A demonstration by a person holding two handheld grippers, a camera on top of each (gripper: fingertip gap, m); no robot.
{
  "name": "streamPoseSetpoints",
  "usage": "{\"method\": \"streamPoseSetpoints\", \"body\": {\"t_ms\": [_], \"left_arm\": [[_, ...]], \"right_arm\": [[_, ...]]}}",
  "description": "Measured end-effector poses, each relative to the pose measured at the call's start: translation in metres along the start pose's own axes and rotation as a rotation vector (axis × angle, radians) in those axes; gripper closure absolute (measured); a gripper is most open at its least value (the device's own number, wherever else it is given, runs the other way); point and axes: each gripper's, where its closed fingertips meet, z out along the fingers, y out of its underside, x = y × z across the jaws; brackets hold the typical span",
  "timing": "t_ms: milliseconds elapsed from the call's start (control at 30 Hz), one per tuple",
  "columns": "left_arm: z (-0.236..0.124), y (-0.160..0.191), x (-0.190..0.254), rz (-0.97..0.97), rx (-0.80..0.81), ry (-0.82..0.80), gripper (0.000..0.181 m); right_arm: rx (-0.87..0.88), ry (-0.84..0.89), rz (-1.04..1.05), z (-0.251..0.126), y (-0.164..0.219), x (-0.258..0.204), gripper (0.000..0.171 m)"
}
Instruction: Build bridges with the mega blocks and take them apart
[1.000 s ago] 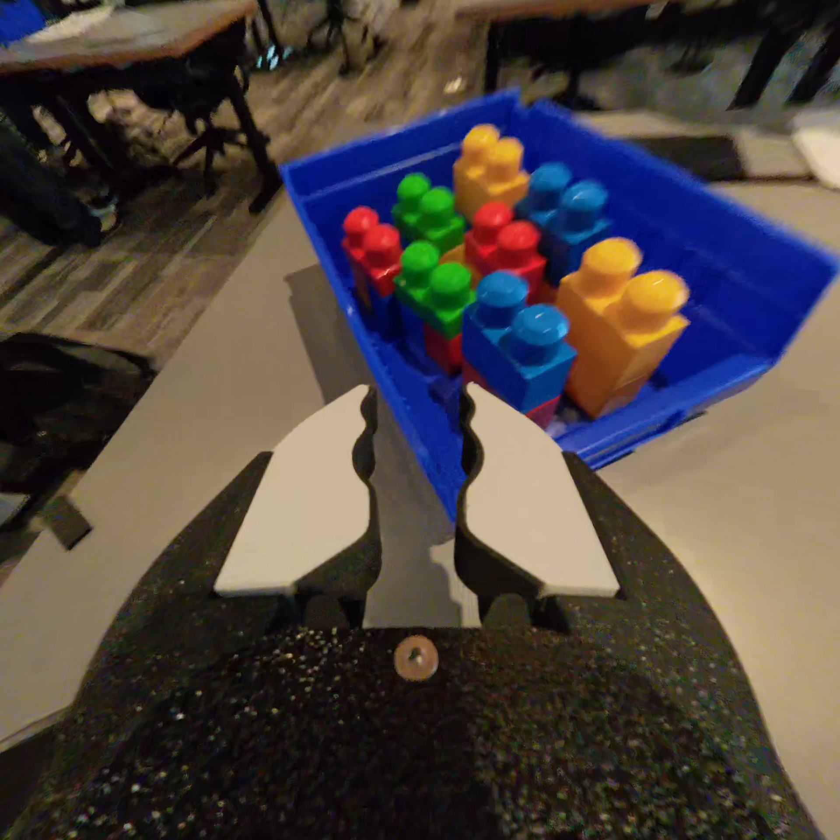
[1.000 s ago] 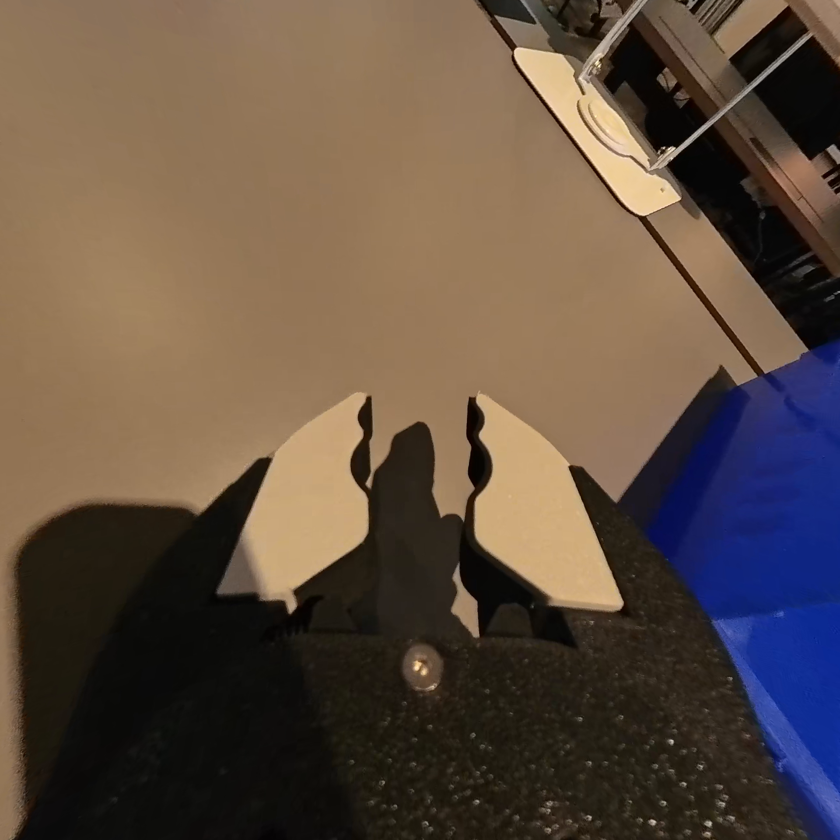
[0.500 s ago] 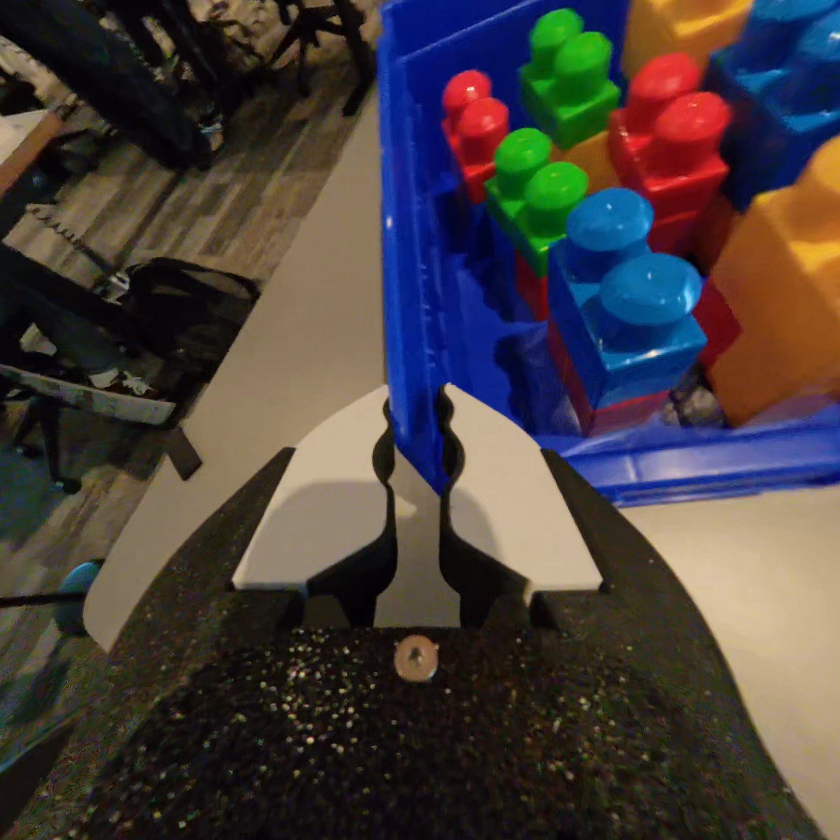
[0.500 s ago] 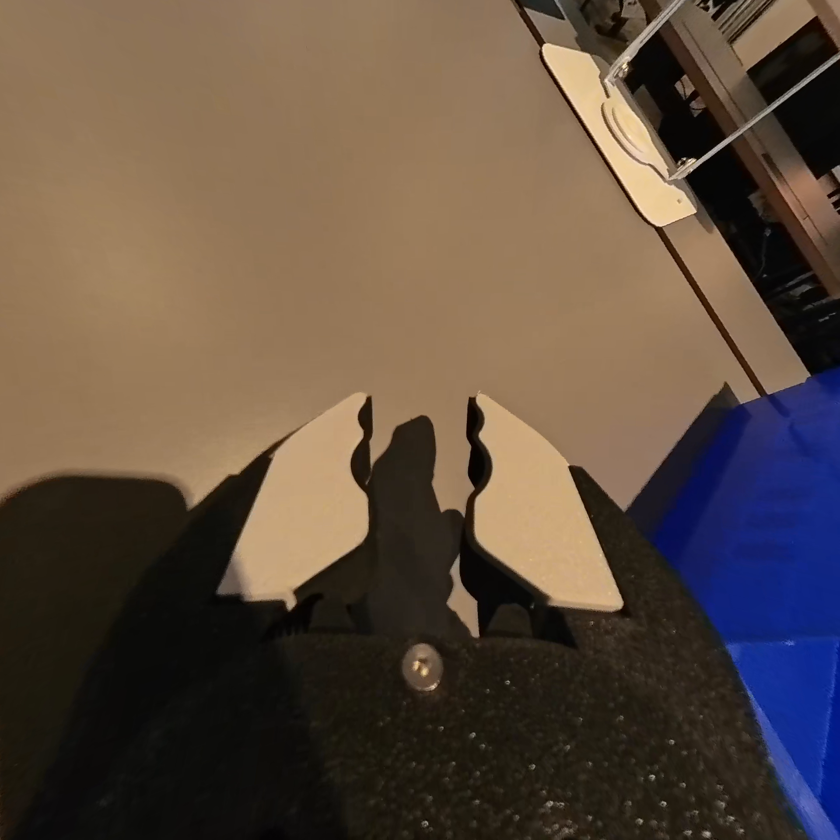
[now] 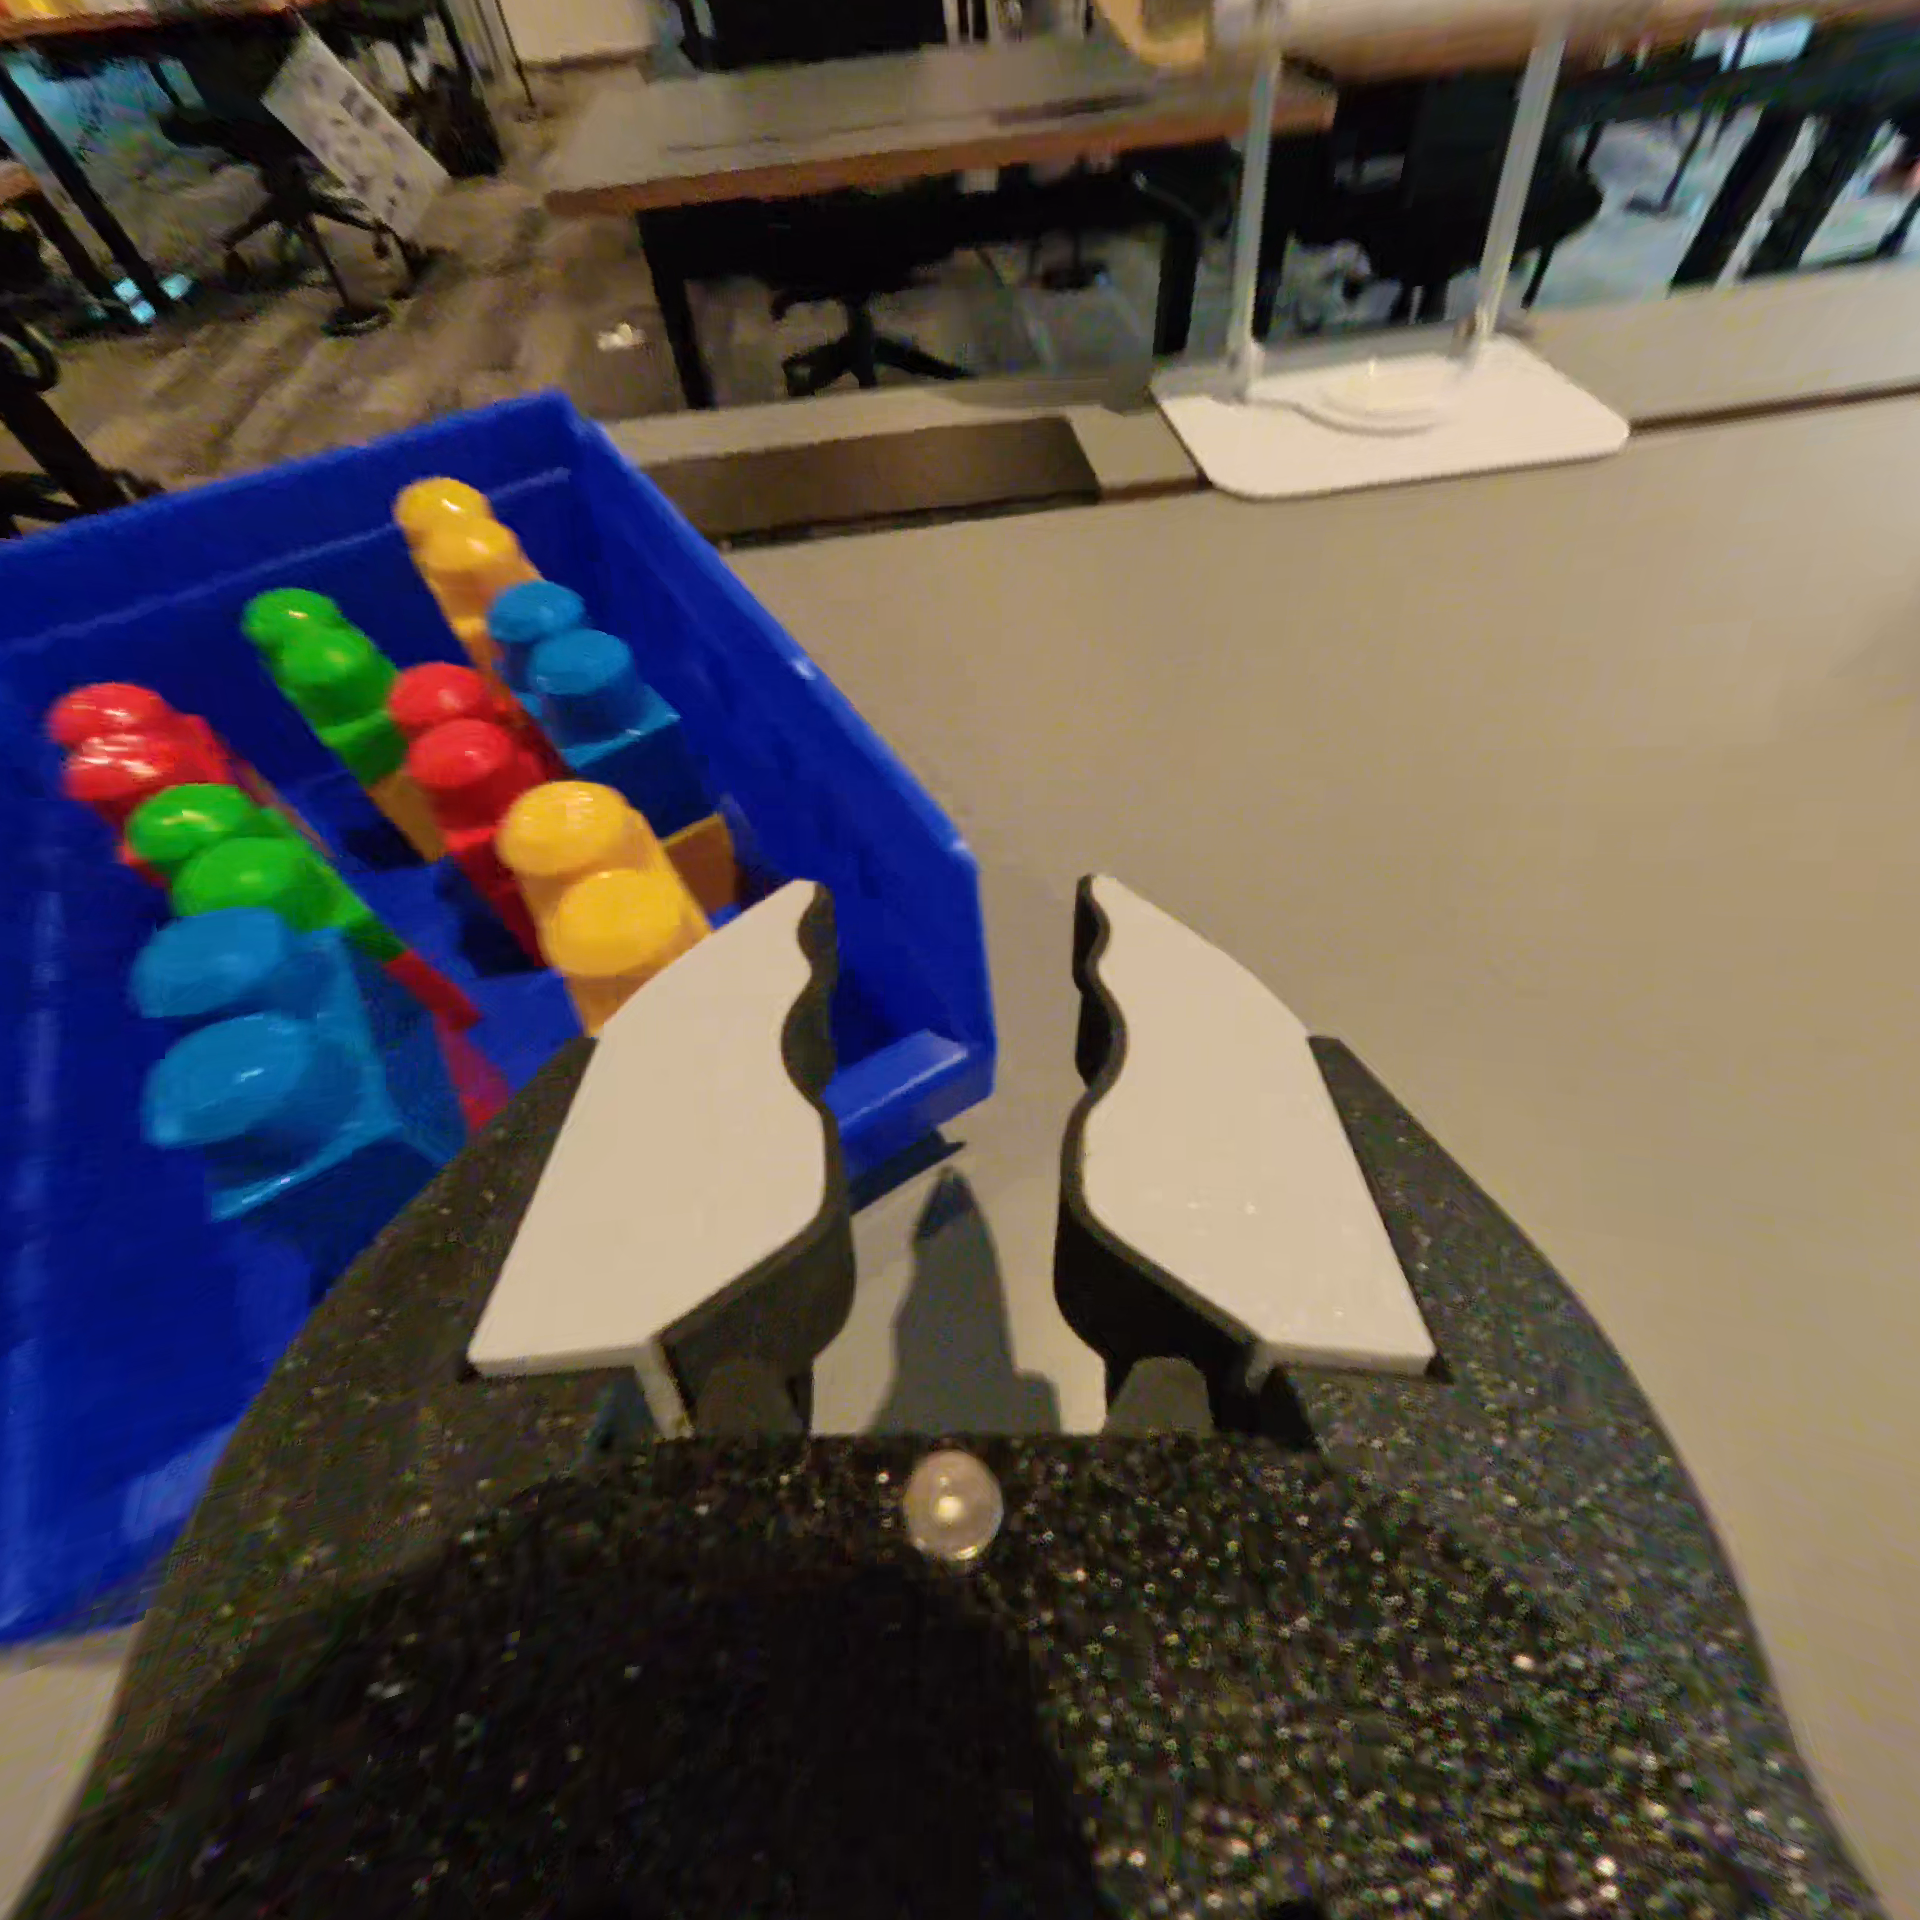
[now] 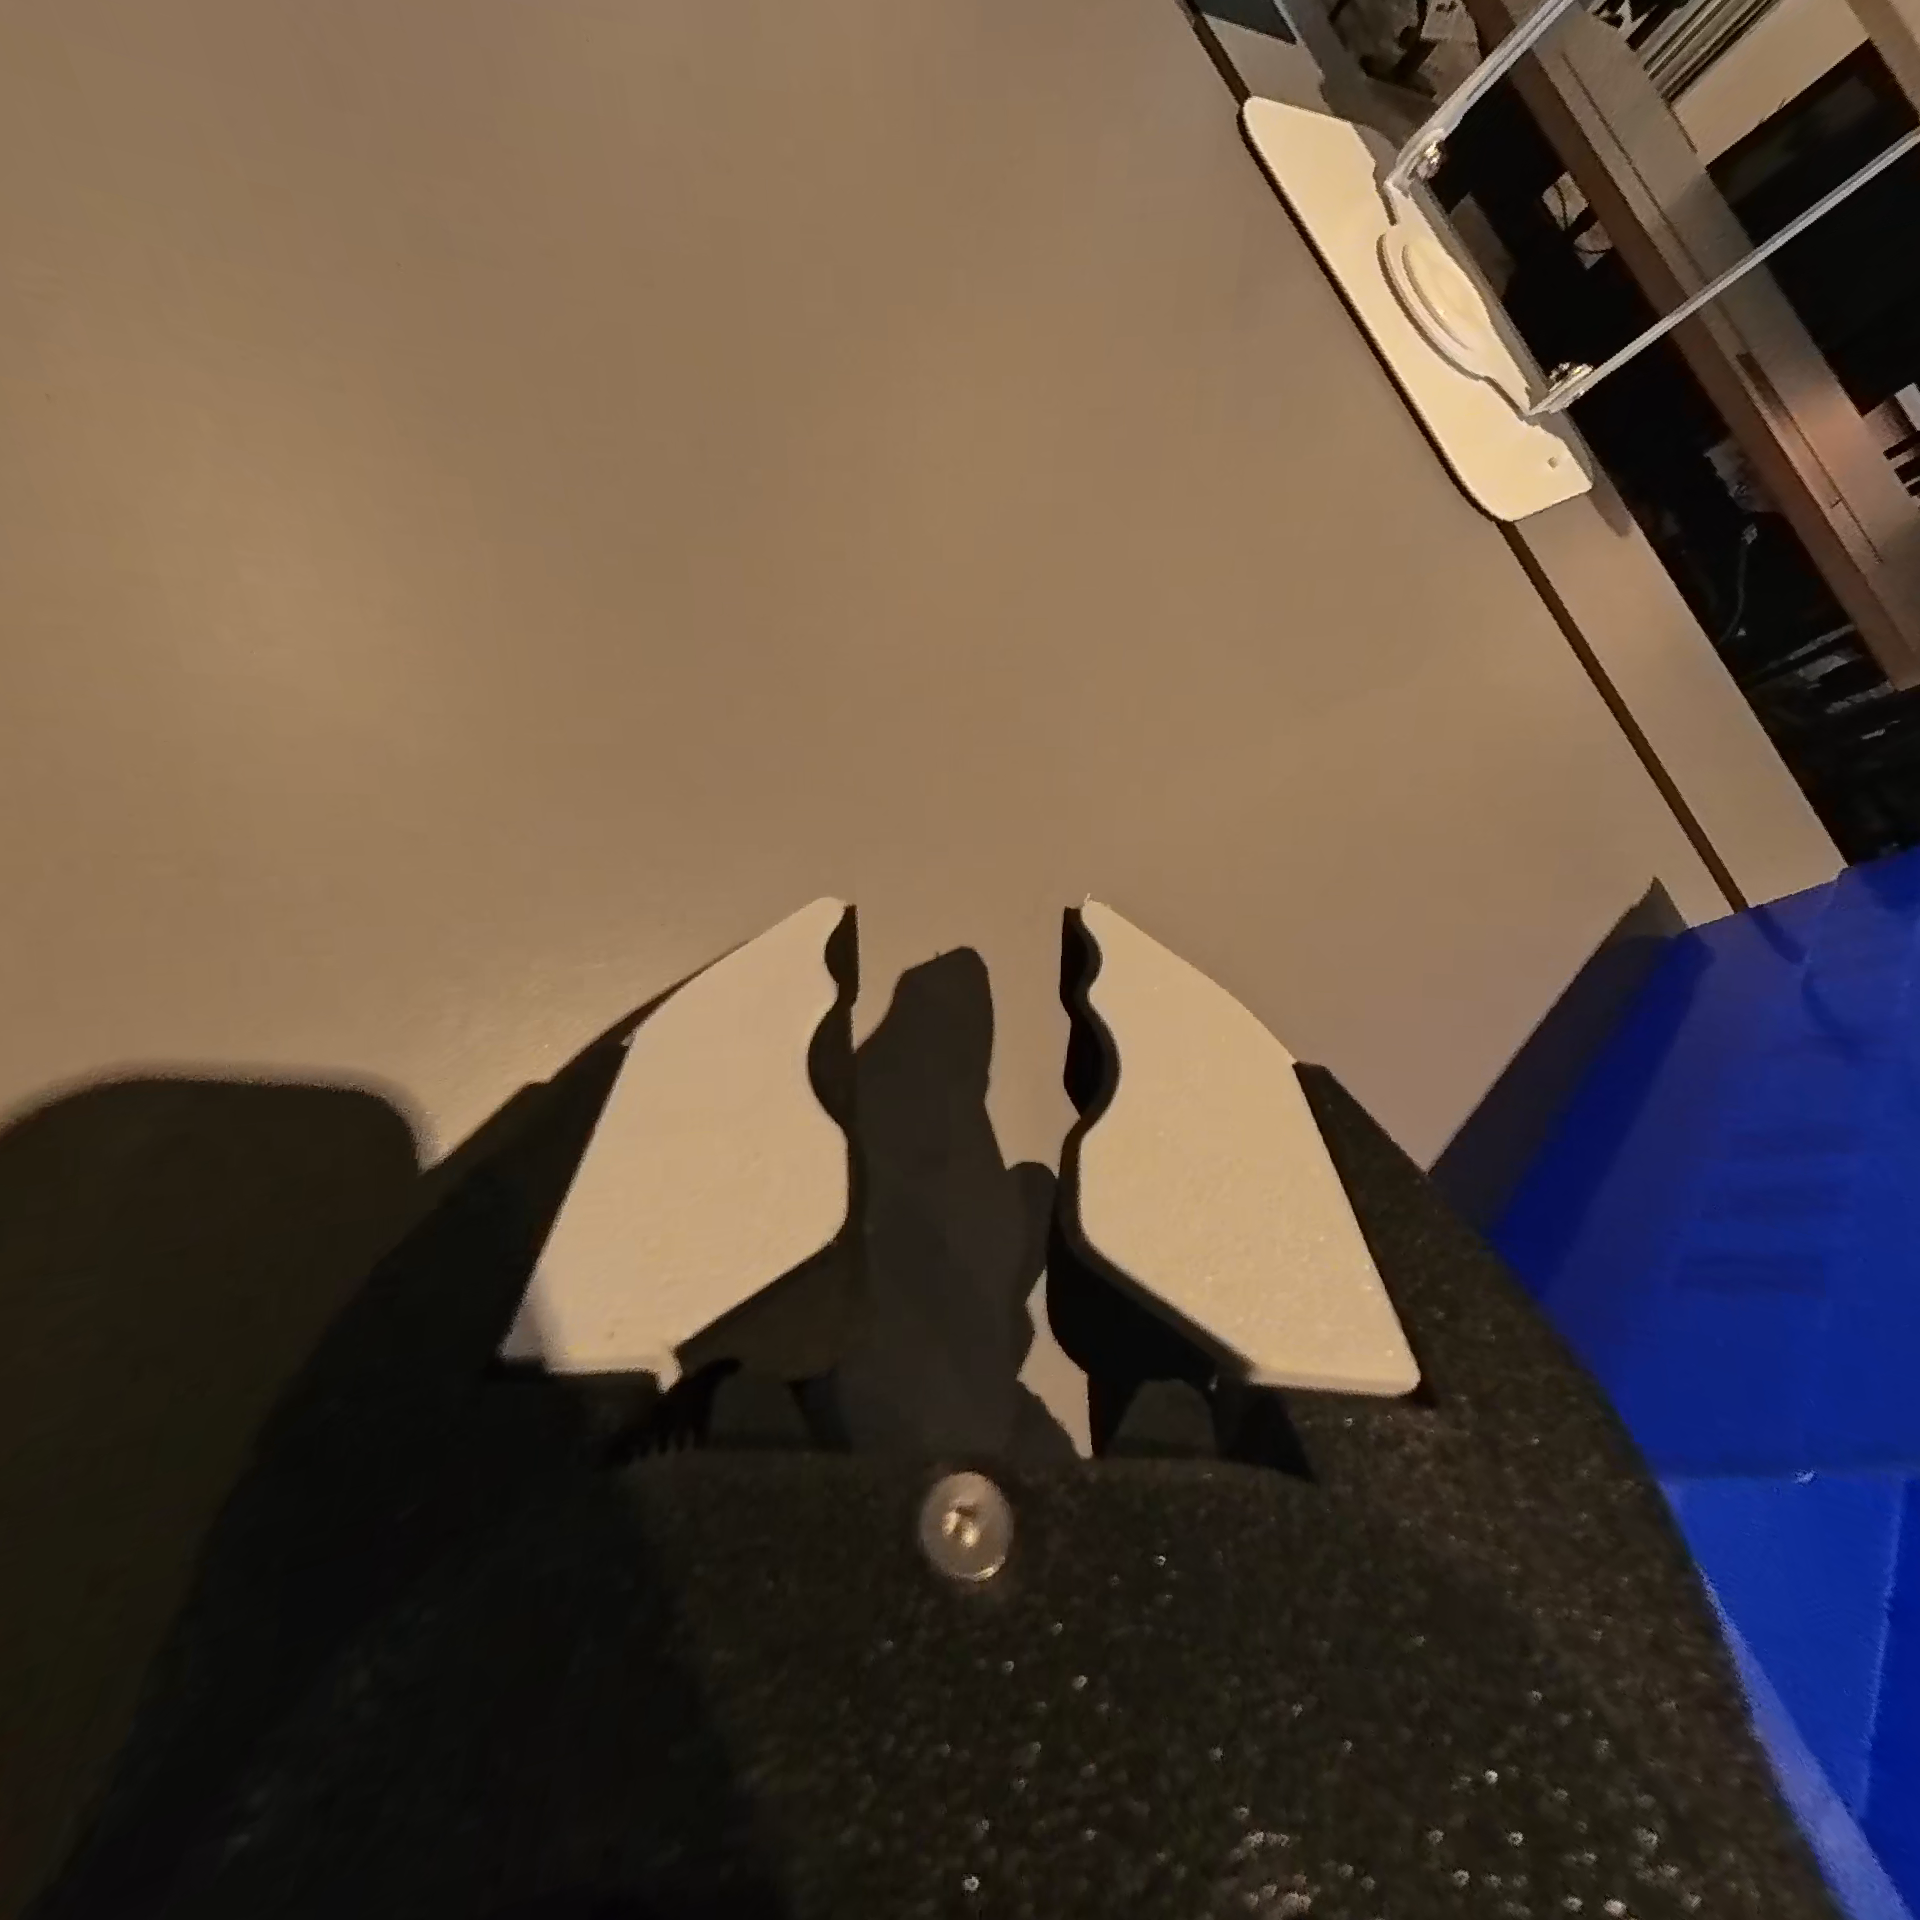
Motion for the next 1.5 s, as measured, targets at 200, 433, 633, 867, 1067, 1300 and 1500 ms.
{"method": "streamPoseSetpoints", "body": {"t_ms": [200, 433, 633, 867, 1067, 1300, 1500], "left_arm": [[0.030, 0.030, -0.001, 0.088, -0.190, 0.007, 0.168], [0.014, 0.040, -0.053, 0.096, -0.251, -0.099, 0.173], [-0.002, 0.050, -0.102, 0.010, -0.236, -0.162, 0.176], [-0.005, 0.052, -0.110, -0.016, -0.205, -0.168, 0.177], [-0.021, 0.038, -0.104, -0.075, -0.130, -0.128, 0.167], [-0.044, 0.000, -0.156, -0.124, -0.085, -0.245, 0.143], [-0.005, 0.034, -0.163, -0.131, -0.262, -0.223, 0.136]], "right_arm": [[0.005, -0.011, -0.003, 0.000, 0.000, -0.001, 0.135], [0.007, -0.006, -0.008, 0.000, -0.001, -0.001, 0.135], [0.002, -0.007, -0.003, 0.001, 0.000, -0.001, 0.136], [0.002, -0.005, -0.002, 0.001, 0.000, -0.001, 0.136], [0.002, -0.006, 0.000, 0.001, 0.000, 0.000, 0.136], [0.001, -0.004, -0.005, 0.001, 0.000, -0.001, 0.137], [-0.002, -0.004, 0.000, 0.002, 0.000, 0.000, 0.138]]}}
